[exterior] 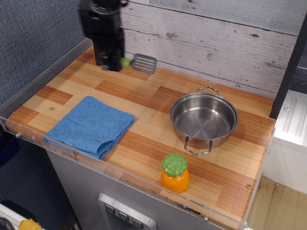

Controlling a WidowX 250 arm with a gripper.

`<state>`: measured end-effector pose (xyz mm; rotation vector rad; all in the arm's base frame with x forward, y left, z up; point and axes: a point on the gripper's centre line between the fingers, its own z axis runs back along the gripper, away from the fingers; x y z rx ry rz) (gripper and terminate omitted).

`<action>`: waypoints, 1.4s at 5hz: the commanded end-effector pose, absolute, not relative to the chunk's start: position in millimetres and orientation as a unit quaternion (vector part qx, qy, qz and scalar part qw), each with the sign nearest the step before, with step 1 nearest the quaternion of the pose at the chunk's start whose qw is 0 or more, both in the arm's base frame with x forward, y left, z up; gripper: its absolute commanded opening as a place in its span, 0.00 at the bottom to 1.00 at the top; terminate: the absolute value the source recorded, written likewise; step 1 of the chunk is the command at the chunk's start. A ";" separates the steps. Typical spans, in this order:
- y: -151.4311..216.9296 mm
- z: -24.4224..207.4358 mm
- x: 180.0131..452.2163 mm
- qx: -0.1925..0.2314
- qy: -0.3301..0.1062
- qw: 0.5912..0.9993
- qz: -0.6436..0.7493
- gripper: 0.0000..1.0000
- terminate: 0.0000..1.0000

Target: Move the spatula to the far edge of the wall.

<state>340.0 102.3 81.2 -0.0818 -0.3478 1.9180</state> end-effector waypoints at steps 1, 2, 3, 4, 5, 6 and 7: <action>74.1 73.4 364.8 -0.029 -0.160 0.573 0.803 0.00 0.00; 60.5 64.2 377.0 -0.029 -0.157 0.578 0.800 0.00 0.00; 53.3 52.7 388.6 -0.026 -0.155 0.581 0.798 0.00 0.00; 50.3 41.8 395.4 -0.012 -0.157 0.589 0.793 0.00 0.00; 45.7 28.4 400.3 -0.007 -0.152 0.596 0.788 0.00 0.00; 38.8 25.2 399.7 0.001 -0.138 0.598 0.789 0.00 0.00; 40.9 27.4 393.5 0.015 -0.129 0.581 0.803 1.00 0.00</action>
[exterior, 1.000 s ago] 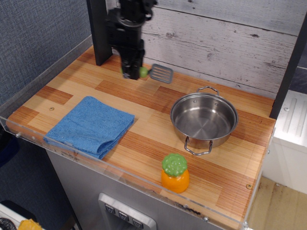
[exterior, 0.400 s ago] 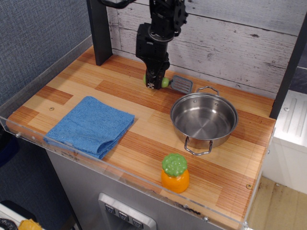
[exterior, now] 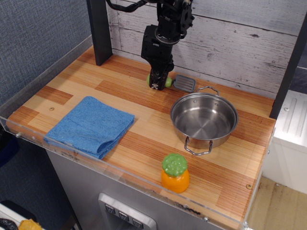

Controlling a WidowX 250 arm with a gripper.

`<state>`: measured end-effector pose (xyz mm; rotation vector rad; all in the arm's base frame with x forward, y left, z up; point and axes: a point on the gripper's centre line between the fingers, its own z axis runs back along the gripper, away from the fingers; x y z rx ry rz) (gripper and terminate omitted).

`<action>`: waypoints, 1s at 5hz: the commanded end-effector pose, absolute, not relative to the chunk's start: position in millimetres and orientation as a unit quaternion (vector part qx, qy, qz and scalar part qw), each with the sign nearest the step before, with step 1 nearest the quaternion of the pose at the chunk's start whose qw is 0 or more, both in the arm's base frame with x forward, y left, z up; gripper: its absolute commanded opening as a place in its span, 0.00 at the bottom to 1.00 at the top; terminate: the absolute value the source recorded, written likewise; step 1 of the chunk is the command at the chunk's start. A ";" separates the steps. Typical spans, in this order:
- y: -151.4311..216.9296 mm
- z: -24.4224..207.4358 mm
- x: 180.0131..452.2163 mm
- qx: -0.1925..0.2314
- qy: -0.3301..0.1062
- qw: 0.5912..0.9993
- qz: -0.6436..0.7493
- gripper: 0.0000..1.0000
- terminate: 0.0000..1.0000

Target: Move the spatula to the far edge of the wall.

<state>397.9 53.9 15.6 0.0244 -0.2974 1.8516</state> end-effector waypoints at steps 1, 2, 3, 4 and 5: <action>45.3 30.8 389.1 0.009 -0.128 0.581 0.804 1.00 0.00; 47.0 40.1 386.6 0.001 -0.132 0.576 0.807 1.00 0.00; 47.3 50.1 385.8 -0.008 -0.135 0.574 0.808 1.00 0.00; 46.8 66.1 385.6 -0.023 -0.144 0.575 0.805 1.00 0.00; 43.0 89.3 384.3 -0.043 -0.158 0.574 0.802 1.00 0.00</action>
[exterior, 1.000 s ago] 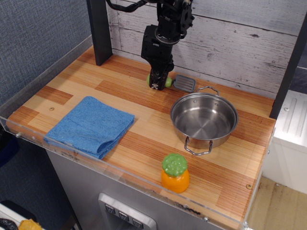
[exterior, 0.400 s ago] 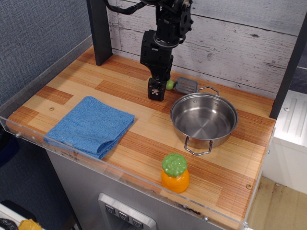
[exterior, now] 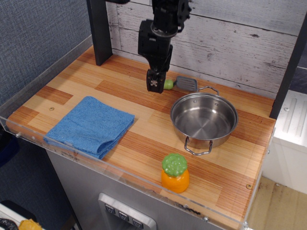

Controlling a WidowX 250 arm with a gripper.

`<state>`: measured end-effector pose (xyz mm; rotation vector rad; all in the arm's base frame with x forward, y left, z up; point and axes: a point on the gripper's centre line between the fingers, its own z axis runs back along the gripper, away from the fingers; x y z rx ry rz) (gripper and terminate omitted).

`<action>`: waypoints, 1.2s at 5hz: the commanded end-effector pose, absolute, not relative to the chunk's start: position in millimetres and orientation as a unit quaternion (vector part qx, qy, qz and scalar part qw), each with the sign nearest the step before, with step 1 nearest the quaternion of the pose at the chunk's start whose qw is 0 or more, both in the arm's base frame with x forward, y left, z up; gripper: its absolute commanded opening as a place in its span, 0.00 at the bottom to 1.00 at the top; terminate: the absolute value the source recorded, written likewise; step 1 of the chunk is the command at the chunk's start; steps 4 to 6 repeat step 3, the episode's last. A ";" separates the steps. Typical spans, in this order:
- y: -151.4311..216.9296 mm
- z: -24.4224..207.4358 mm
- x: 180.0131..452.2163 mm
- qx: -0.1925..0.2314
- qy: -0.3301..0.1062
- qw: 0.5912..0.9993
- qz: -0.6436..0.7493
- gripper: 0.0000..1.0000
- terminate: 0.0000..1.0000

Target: Move the spatula to the far edge of the wall.

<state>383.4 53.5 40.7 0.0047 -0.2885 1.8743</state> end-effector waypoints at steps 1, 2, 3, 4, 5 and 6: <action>39.5 110.5 375.1 -0.061 -0.167 0.570 0.802 1.00 0.00; 36.2 133.9 355.8 -0.080 -0.172 0.567 0.801 1.00 0.00; 33.0 157.6 335.7 -0.075 -0.179 0.567 0.801 1.00 1.00; 33.0 157.6 335.7 -0.075 -0.179 0.567 0.801 1.00 1.00; 33.0 157.6 335.7 -0.075 -0.179 0.567 0.801 1.00 1.00; 33.0 157.6 335.7 -0.075 -0.179 0.567 0.801 1.00 1.00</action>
